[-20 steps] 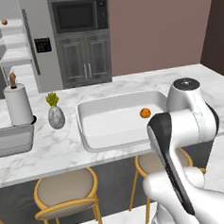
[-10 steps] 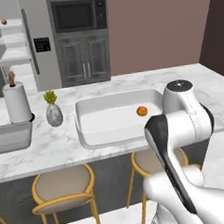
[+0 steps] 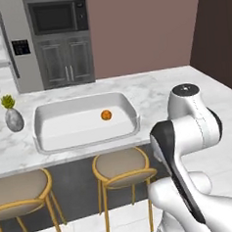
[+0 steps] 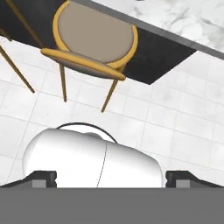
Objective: Place the cold items (onion and orange) from the fridge in one tupperware on the dining counter. Place the warm items (hot dog and kebab skewer) in the stove area in another tupperware.
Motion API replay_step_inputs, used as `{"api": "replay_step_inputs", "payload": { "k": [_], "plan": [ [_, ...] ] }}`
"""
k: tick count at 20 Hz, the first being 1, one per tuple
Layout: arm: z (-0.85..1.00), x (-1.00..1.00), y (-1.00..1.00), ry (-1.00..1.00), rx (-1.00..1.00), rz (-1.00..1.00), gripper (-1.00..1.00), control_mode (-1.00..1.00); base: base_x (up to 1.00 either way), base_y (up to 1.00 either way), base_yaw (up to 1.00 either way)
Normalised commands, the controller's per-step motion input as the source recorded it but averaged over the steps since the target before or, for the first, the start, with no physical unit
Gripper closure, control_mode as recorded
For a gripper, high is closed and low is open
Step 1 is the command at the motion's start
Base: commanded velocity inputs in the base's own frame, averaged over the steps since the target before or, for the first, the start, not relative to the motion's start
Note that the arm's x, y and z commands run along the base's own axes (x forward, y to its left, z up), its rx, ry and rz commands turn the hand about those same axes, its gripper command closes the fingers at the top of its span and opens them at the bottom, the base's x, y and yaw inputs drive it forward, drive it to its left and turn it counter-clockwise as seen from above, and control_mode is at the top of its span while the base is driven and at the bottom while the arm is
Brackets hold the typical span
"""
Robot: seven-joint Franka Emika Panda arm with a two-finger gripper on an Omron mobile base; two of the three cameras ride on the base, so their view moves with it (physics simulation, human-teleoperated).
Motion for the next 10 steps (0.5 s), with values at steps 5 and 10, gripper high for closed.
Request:
{"api": "replay_step_inputs", "payload": {
  "k": [5,10],
  "plan": [
    [0.0,0.0,0.0,0.0,0.0,0.0,-1.0,1.0,0.04,-1.0,-0.13],
    [0.0,0.0,0.0,0.0,0.0,0.0,-1.0,1.0,0.26,-1.0,-0.06]
  ]
}}
